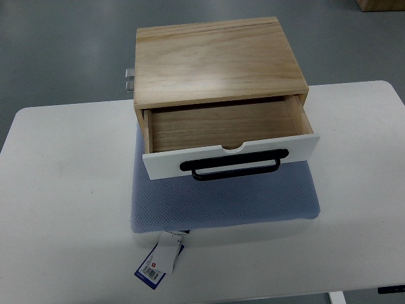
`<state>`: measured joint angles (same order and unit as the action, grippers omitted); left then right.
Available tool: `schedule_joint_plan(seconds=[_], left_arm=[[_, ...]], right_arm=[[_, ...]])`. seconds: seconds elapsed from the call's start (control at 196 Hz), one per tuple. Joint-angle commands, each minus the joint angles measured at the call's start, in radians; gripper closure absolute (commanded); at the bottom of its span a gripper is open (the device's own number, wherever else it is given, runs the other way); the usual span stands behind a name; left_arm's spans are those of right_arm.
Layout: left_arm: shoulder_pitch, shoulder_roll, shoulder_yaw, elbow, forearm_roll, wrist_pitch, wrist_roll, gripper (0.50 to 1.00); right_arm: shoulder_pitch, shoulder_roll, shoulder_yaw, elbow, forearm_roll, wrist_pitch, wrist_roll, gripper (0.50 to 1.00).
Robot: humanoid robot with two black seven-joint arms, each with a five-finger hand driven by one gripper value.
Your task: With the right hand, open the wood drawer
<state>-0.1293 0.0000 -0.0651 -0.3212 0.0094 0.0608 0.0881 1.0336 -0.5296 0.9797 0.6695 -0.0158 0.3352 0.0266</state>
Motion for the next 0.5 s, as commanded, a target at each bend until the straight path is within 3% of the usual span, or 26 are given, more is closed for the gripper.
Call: schedule_joint_plan(seconds=[0.0, 0.087, 0.188, 0.494], left_arm=[[0.000, 0.000, 0.001, 0.001, 0.000, 0.002, -0.001, 0.500], [0.000, 0.000, 0.001, -0.003, 0.000, 0.004, 0.001, 0.500], [-0.001, 0.000, 0.001, -0.006, 0.000, 0.004, 0.001, 0.500], [-0.001, 0.000, 0.001, -0.006, 0.000, 0.007, -0.001, 0.500]], right_arm=[[-0.142, 0.103, 0.131, -0.004, 0.047, -0.004, 0.039, 0.556], [-0.228, 0.186, 0.220, -0.027, 0.056, 0.005, 0.087, 0.556], [-0.260, 0.253, 0.258, -0.056, 0.056, 0.008, 0.099, 0.556], [-0.305, 0.287, 0.278, -0.074, 0.056, 0.044, 0.099, 0.556]])
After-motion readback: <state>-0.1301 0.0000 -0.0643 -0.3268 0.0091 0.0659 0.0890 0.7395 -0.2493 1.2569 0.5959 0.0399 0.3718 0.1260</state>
